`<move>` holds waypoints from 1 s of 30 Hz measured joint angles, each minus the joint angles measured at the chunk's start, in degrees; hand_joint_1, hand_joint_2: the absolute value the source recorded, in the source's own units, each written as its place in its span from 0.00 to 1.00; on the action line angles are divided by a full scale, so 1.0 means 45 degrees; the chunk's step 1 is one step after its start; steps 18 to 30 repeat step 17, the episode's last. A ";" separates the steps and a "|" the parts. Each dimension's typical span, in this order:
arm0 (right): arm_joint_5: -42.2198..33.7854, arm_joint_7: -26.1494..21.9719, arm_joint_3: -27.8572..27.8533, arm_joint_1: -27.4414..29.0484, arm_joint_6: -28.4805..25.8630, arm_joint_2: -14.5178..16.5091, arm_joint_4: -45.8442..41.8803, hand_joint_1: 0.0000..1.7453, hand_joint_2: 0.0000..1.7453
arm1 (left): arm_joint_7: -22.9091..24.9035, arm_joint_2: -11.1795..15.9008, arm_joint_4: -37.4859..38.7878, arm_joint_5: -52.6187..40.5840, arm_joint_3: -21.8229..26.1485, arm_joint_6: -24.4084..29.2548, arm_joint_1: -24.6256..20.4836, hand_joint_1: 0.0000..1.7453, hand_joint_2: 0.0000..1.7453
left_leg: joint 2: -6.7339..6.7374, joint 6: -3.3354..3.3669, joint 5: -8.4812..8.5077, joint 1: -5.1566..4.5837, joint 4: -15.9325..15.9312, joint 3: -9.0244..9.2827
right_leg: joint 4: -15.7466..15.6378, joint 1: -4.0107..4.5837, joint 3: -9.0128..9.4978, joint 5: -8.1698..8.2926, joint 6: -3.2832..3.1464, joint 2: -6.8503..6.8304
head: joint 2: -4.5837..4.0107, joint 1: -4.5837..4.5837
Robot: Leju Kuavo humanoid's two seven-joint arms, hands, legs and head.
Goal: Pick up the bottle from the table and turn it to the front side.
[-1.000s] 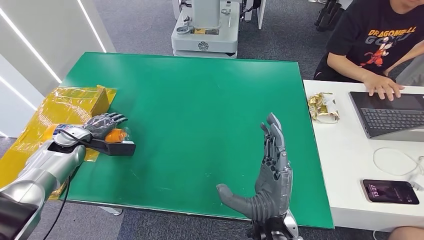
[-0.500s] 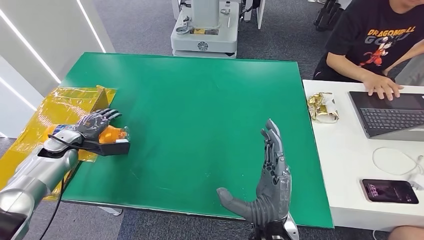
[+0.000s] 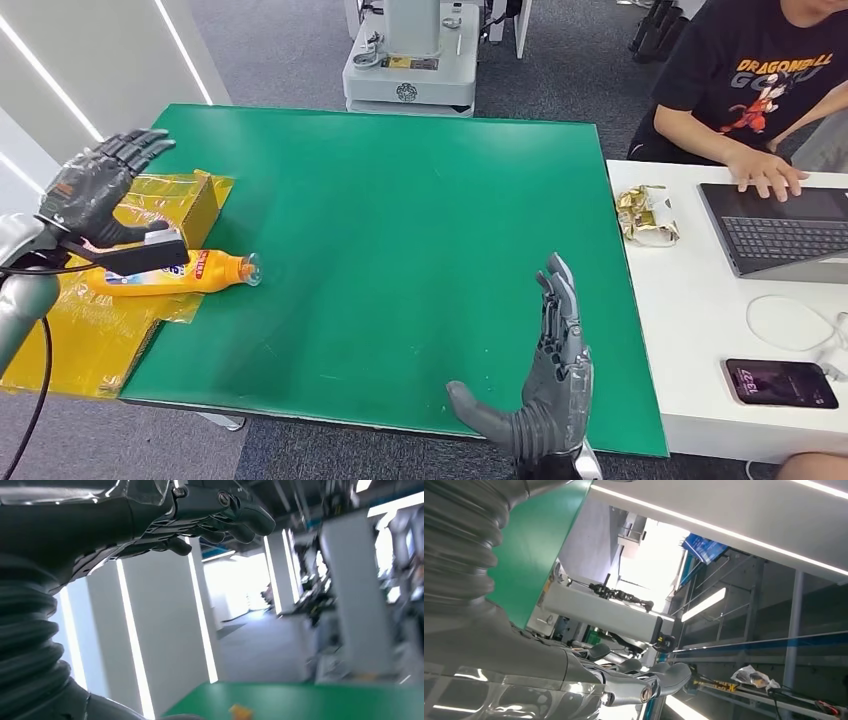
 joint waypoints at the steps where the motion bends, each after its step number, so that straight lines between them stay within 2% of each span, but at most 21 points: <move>1: -0.0036 -0.0068 0.0000 0.0057 -0.0023 -0.0039 -0.0002 0.00 1.00 | -0.0407 -0.0125 -0.0390 0.1019 0.0253 0.0020 0.0121 0.00 1.00 | -0.0005 0.0001 0.0000 -0.0007 0.0001 0.0001 | -0.0003 -0.0004 0.0002 -0.0001 0.0001 -0.0005 | 0.0000 0.0000; 3: -0.0126 -0.0215 0.0000 0.0139 -0.0041 -0.0112 -0.0006 0.00 1.00 | -0.1300 -0.0692 -0.0991 0.2982 0.0714 0.0124 0.0439 0.00 1.00 | -0.0011 0.0002 -0.0002 -0.0020 0.0000 0.0006 | -0.0009 -0.0015 0.0007 -0.0002 0.0004 -0.0012 | 0.0000 -0.0001; 5: -0.0220 -0.0373 0.0000 0.0231 -0.0075 -0.0198 -0.0018 0.00 1.00 | -0.2096 -0.1695 -0.1339 0.4858 0.1012 0.0318 0.0832 0.00 1.00 | -0.0015 0.0004 -0.0003 -0.0030 0.0001 0.0010 | -0.0014 -0.0029 0.0012 -0.0002 0.0006 -0.0017 | 0.0000 0.0000; 8: -0.0157 -0.0566 -0.0006 0.0554 -0.0210 -0.0300 -0.0145 0.00 1.00 | -0.2605 -0.3942 -0.1596 0.7979 0.1160 0.1190 0.1524 0.00 1.00 | -0.0029 0.0011 -0.0007 -0.0055 0.0001 0.0013 | -0.0020 -0.0048 0.0025 0.0000 0.0011 -0.0034 | 0.0000 0.0002; 11: 0.0147 -0.0533 -0.0006 0.0872 -0.0262 -0.0313 -0.0312 0.00 1.00 | -0.2916 -0.5997 -0.1827 1.0494 0.0786 0.2248 0.2272 0.00 1.00 | -0.0014 0.0032 -0.0020 -0.0064 0.0002 0.0010 | -0.0027 -0.0052 0.0028 0.0006 0.0020 -0.0025 | 0.0000 0.0004; 16: 0.1300 0.0260 -0.0010 0.1019 -0.0026 -0.0220 -0.0481 0.00 1.00 | -0.3377 -0.8686 -0.2488 1.1726 -0.0260 0.2335 0.3410 0.00 1.00 | -0.0009 0.0054 -0.0034 -0.0069 0.0011 0.0007 | -0.0038 -0.0052 0.0026 0.0008 0.0033 -0.0022 | 0.0000 0.0002; 17: 0.1434 0.0349 -0.0011 0.1025 -0.0005 -0.0203 -0.0505 0.00 1.00 | -0.3396 -0.8912 -0.2555 1.1749 -0.0359 0.2311 0.3504 0.00 1.00 | -0.0009 0.0055 -0.0035 -0.0069 0.0012 0.0006 | -0.0039 -0.0052 0.0026 0.0007 0.0034 -0.0022 | 0.0000 0.0002; 30: 0.1434 0.0349 -0.0011 0.1025 -0.0005 -0.0203 -0.0505 0.00 1.00 | -0.3396 -0.8912 -0.2555 1.1749 -0.0359 0.2311 0.3504 0.00 1.00 | -0.0009 0.0055 -0.0035 -0.0069 0.0012 0.0006 | -0.0039 -0.0052 0.0026 0.0007 0.0034 -0.0022 | 0.0000 0.0002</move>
